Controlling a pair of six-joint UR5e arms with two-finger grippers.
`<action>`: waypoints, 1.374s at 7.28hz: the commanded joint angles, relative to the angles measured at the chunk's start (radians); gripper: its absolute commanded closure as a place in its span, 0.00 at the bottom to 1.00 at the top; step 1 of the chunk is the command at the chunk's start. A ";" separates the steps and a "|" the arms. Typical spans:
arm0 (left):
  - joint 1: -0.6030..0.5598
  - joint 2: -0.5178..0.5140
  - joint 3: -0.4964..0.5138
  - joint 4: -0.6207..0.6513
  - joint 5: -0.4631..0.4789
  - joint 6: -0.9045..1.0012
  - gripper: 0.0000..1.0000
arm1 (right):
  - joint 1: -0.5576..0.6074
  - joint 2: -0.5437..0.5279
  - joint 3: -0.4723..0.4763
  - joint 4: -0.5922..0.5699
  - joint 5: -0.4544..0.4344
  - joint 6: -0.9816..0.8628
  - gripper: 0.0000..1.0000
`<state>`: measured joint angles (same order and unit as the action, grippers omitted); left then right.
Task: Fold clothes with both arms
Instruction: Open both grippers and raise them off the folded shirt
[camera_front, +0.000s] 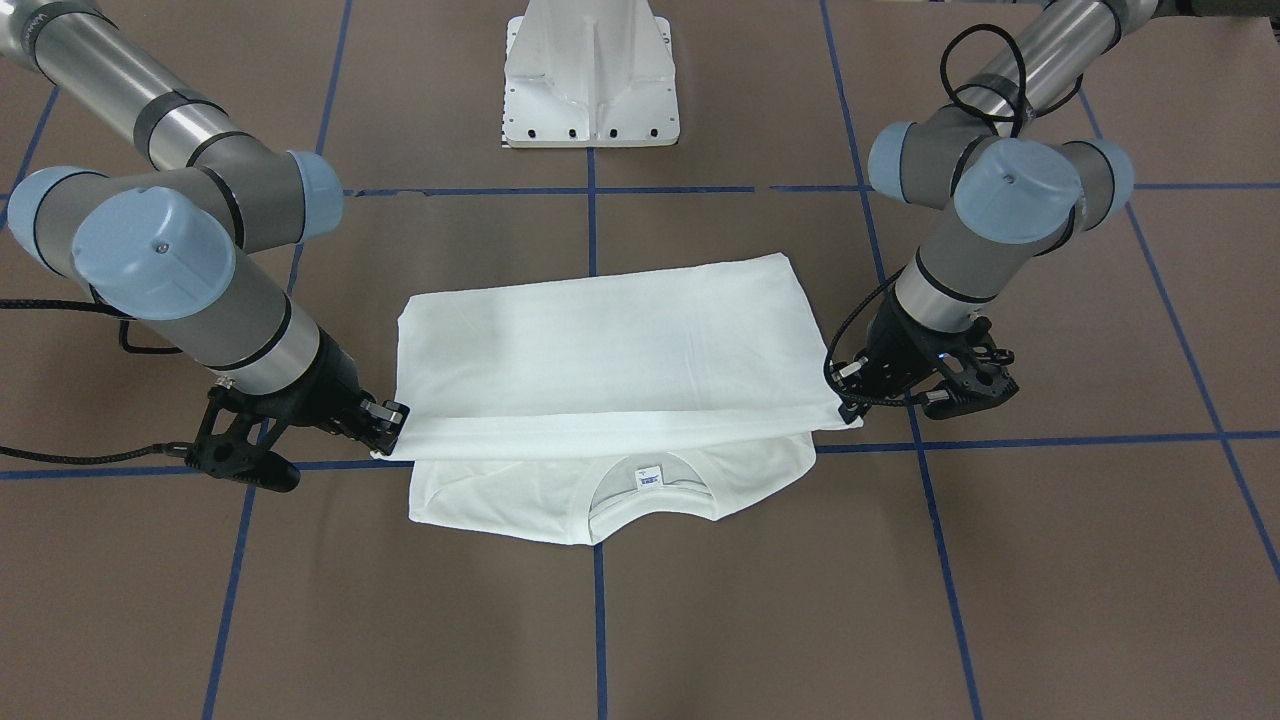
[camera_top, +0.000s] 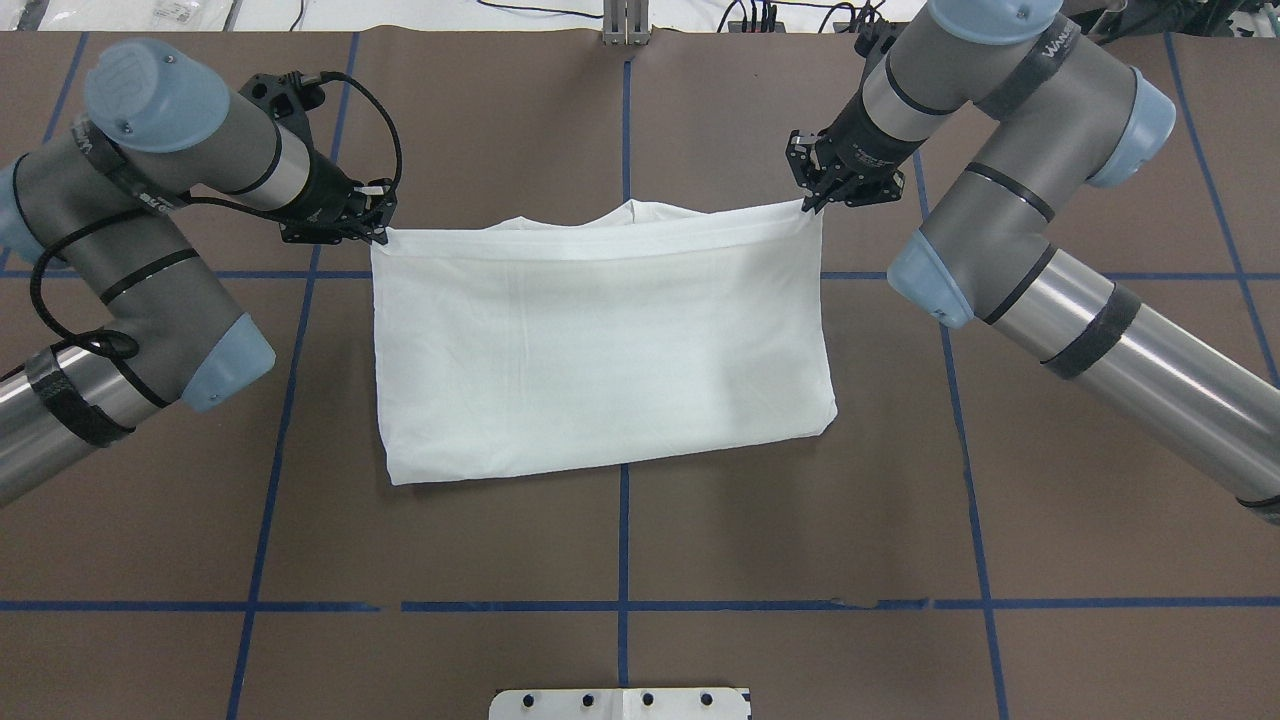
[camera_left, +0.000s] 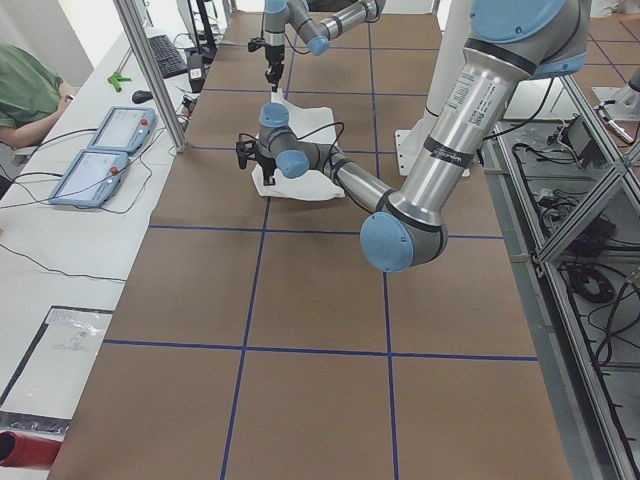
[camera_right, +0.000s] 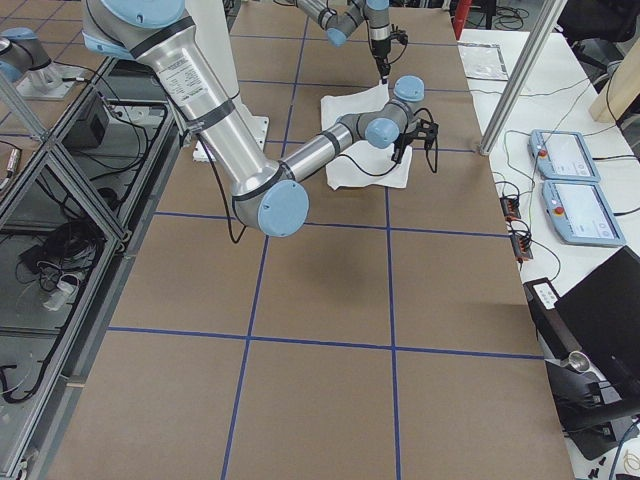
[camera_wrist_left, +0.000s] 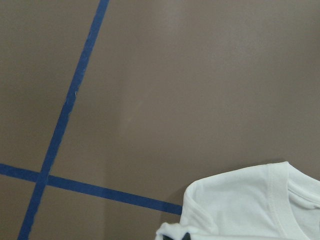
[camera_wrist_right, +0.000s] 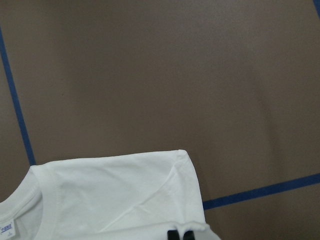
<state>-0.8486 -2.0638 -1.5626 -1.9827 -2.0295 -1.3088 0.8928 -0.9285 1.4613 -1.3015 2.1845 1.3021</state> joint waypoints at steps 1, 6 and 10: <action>0.000 -0.004 0.001 -0.001 0.000 -0.001 1.00 | -0.032 0.005 0.001 0.007 -0.027 0.000 1.00; 0.000 -0.009 0.021 0.001 0.008 0.000 0.01 | -0.041 0.007 -0.001 0.007 -0.049 -0.015 0.00; -0.009 -0.007 0.016 0.005 0.023 -0.001 0.01 | -0.142 -0.085 0.143 0.004 -0.134 -0.003 0.00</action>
<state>-0.8550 -2.0716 -1.5430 -1.9784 -2.0080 -1.3094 0.8102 -0.9642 1.5388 -1.2947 2.1074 1.2853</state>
